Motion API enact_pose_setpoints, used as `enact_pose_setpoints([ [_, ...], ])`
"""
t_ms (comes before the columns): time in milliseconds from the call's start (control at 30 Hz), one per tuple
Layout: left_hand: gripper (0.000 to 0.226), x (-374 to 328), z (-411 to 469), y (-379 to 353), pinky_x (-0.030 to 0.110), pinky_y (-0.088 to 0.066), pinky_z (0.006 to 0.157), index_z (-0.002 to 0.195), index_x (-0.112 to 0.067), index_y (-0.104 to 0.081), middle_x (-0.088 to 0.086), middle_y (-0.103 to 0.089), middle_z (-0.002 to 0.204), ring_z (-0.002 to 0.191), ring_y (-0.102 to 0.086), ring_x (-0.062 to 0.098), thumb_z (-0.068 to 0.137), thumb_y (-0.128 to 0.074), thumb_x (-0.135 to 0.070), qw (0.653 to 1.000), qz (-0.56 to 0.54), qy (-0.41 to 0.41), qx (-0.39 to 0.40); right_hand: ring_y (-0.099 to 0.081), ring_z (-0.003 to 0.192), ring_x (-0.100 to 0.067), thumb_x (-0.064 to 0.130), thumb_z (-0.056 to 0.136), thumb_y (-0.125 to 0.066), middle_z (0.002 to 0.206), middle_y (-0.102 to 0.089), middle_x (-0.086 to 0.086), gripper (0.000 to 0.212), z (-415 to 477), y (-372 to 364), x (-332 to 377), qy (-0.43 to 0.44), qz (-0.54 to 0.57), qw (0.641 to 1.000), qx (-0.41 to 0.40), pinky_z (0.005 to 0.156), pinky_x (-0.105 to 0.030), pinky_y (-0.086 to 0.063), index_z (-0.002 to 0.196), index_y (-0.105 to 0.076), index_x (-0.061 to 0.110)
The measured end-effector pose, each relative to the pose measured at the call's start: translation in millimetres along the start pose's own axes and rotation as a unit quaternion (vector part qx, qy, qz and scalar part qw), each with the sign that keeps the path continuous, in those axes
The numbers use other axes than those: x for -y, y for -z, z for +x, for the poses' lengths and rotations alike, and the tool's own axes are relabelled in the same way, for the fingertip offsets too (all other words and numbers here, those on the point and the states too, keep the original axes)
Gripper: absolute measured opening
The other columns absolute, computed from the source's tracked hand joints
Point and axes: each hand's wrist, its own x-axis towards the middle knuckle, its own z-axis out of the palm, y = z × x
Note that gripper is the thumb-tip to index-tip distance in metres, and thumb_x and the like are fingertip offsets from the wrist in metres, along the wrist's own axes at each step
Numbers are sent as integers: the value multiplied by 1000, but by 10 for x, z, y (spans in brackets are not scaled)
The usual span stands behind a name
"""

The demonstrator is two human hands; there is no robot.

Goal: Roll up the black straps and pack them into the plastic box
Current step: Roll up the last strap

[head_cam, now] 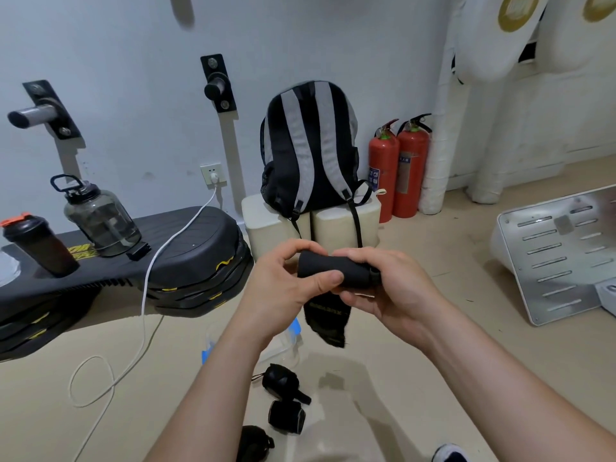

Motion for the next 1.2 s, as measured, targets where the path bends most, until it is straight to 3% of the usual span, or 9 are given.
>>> enact_pose_setpoints([
  [167, 24, -7, 21, -8, 16, -48, 56, 92, -12, -71, -3, -71, 71, 63, -68, 10, 75, -83, -23, 1000, -7, 5, -22, -73, 83, -12, 42, 83, -69, 84, -74, -2, 28, -24, 31, 5, 26, -53, 997, 47, 74, -26, -54, 83, -76, 14],
  [367, 36, -9, 30, 0, 23, -53, 60, 99, -8, -73, 9, -74, 77, 61, -68, 18, 80, -74, -38, 997, -43, 70, -14, -73, 94, -20, 25, 74, -79, 96, -77, -9, 24, -9, 8, -71, 109, -66, 990, 62, 89, -28, -56, 93, -76, 10],
  [600, 50, 41, 32, 19, 27, -52, 70, 100, -13, -70, 5, -71, 81, 70, -72, 18, 88, -58, -60, 987, -10, 155, 53, -73, 93, -27, 15, 87, -74, 99, -74, -18, 22, 19, -22, -149, 124, -108, 986, -1, 81, -31, -61, 103, -70, 1],
  [667, 46, 41, 15, -10, 30, -50, 72, 107, -16, -66, 4, -75, 92, 79, -74, 19, 95, -51, -57, 984, -21, 171, 49, -74, 91, -27, 14, 86, -75, 97, -74, -19, 21, 25, -39, -168, 118, -108, 987, -9, 84, -40, -61, 101, -70, 1],
  [767, 28, 12, -16, -85, 27, -42, 60, 95, -15, -59, 1, -66, 81, 68, -64, 15, 98, -55, -42, 982, -86, 167, 1, -73, 91, -33, 14, 82, -77, 96, -72, -24, 28, 48, -84, -175, 121, -94, 988, -8, 85, -49, -60, 100, -66, -4],
  [867, 16, -28, -36, -192, 26, -35, 55, 85, -18, -50, -1, -52, 72, 64, -48, 14, 98, -56, -27, 979, -129, 150, -58, -69, 90, -31, 24, 73, -71, 96, -66, -24, 44, 68, -120, -189, 111, -87, 990, 0, 79, -42, -61, 103, -60, -7],
  [1000, 13, -3, -54, -255, 27, -35, 55, 85, -19, -49, -2, -49, 72, 61, -45, 14, 97, -52, -22, 981, -94, 141, -94, -61, 88, -19, 13, 93, -57, 93, -60, -8, 4, 53, -162, -207, 93, -92, 991, 15, 72, -29, -54, 95, -58, 11],
  [1067, 13, 9, -64, -250, 28, -36, 56, 85, -20, -49, 1, -50, 75, 64, -45, 15, 97, -49, -22, 981, -85, 140, -100, -63, 91, -21, 11, 95, -56, 100, -62, -10, 6, 53, -147, -213, 92, -103, 990, 19, 74, -31, -56, 100, -59, 14],
  [1200, 9, 15, -81, -158, 21, -40, 51, 98, -23, -57, -3, -55, 80, 63, -50, 10, 102, -49, -24, 984, -117, 129, -35, -67, 83, -30, 10, 93, -64, 94, -66, -14, 10, 51, -135, -219, 92, -117, 989, -4, 86, -60, -55, 102, -63, 13],
])
